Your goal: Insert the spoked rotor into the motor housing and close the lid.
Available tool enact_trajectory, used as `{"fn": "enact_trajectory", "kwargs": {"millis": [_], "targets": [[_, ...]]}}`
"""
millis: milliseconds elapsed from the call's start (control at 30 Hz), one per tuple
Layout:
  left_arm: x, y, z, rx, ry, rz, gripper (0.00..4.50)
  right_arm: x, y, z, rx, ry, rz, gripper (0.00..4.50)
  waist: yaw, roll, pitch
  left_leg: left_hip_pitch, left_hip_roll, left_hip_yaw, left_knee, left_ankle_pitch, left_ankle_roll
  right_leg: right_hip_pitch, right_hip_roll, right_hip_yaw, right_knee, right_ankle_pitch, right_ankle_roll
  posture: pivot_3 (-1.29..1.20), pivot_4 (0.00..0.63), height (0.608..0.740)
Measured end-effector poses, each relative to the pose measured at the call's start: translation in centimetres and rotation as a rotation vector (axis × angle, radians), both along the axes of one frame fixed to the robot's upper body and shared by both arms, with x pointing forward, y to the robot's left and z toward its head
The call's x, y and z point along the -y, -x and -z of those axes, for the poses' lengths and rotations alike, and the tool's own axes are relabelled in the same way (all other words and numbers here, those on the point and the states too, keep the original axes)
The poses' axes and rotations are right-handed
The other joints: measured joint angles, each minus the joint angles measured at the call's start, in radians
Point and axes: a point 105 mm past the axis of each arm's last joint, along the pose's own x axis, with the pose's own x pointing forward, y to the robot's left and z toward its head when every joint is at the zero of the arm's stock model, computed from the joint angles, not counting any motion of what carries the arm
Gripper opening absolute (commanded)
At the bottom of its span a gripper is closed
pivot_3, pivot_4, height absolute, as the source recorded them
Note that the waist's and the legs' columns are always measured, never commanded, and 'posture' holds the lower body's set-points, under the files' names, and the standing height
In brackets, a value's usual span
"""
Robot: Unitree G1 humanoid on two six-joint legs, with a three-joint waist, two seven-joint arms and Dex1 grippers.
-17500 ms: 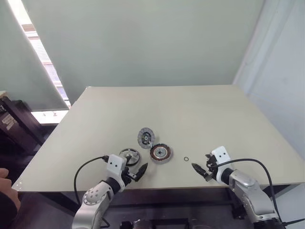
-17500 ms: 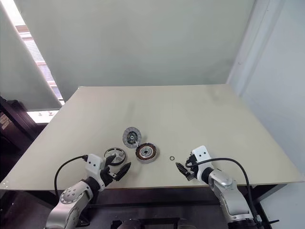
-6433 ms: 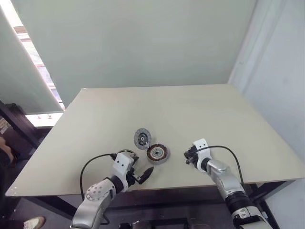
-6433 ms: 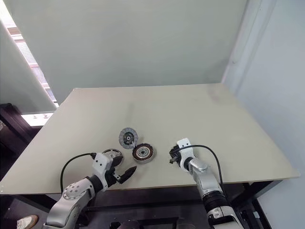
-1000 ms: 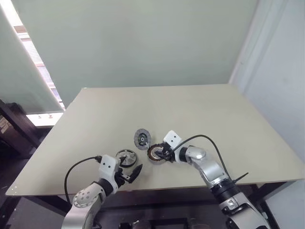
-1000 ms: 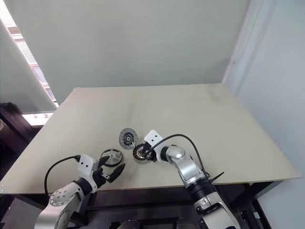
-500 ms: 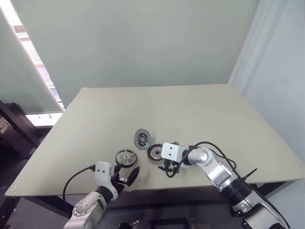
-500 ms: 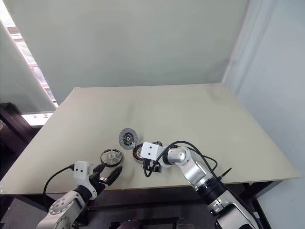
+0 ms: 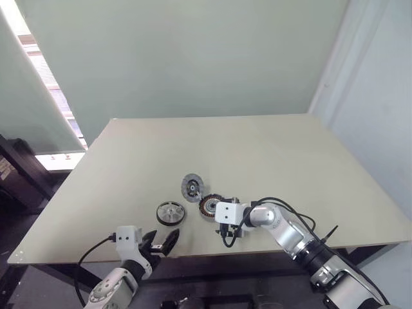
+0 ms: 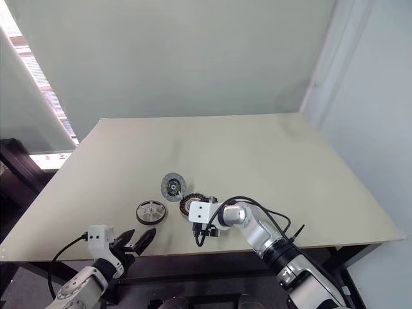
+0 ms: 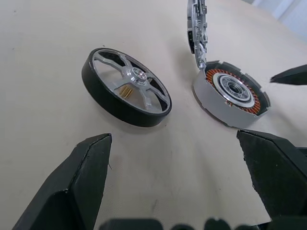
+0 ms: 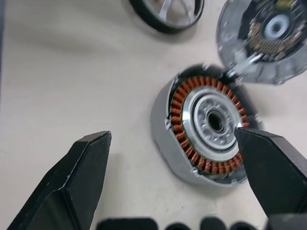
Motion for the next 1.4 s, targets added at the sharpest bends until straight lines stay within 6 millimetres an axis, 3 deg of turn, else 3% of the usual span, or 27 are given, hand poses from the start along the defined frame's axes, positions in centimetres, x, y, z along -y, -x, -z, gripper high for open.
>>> {"fn": "enact_trajectory", "kwargs": {"millis": [100, 167, 467, 600, 1033, 1333, 1400], "targets": [[0.4, 0.0, 0.0, 0.005, -0.022, 0.033, 4.5, 0.0, -0.2, 0.4, -0.01, 0.015, 0.006, 4.49, 0.0, 0.0, 0.0, 0.0, 0.0, 0.0, 0.0, 0.0, 0.0, 0.0, 0.0, 0.0, 0.0, 0.0, 0.0, 0.0, 0.0, 0.74], [0.5, -0.1, -0.1, 0.012, -0.038, 0.05, 4.5, -0.1, -0.2, 0.8, -0.019, 0.019, 0.011, 4.13, 0.0, 0.0, 0.0, 0.0, 0.0, 0.0, 0.0, 0.0, 0.0, 0.0, 0.0, 0.0, 0.0, 0.0, 0.0, 0.0, 0.0, 0.74], [1.2, -0.6, -0.5, 0.038, -0.052, 0.083, 4.5, -0.1, -0.6, 1.1, -0.021, 0.013, 0.04, 1.07, 0.0, 0.0, 0.0, 0.0, 0.0, 0.0, 0.0, 0.0, 0.0, 0.0, 0.0, 0.0, 0.0, 0.0, 0.0, 0.0, 0.0, 0.74], [1.2, -0.7, -0.6, 0.044, -0.058, 0.086, 4.5, -0.3, -0.7, 0.9, -0.012, 0.001, 0.025, 0.04, 0.0, 0.0, 0.0, 0.0, 0.0, 0.0, 0.0, 0.0, 0.0, 0.0, 0.0, 0.0, 0.0, 0.0, 0.0, 0.0, 0.0, 0.74], [1.3, -0.9, -0.7, 0.06, -0.069, 0.096, 4.5, 0.0, -0.4, 1.1, -0.004, 0.013, -0.026, 0.04, 0.0, 0.0, 0.0, 0.0, 0.0, 0.0, 0.0, 0.002, 0.003, 0.0, 0.0, 0.0, 0.0, 0.0, 0.0, 0.0, 0.0, 0.74], [1.4, -0.9, -0.4, 0.053, -0.069, 0.104, 4.5, -0.8, 1.6, -0.1, -0.077, -0.013, -0.17, 0.04, 0.0, 0.0, 0.0, 0.0, 0.0, 0.0, -0.001, 0.002, 0.003, 0.0, 0.0, 0.0, 0.001, 0.0, 0.0, 0.0, 0.0, 0.74], [1.5, -1.0, -0.5, 0.058, -0.069, 0.105, 4.5, -1.0, 1.7, -0.3, -0.076, -0.02, -0.181, 0.47, 0.0, 0.0, 0.0, 0.0, 0.0, 0.0, -0.001, 0.002, 0.003, 0.0, 0.0, 0.0, 0.001, 0.0, 0.0, 0.0, 0.0, 0.74]]}}
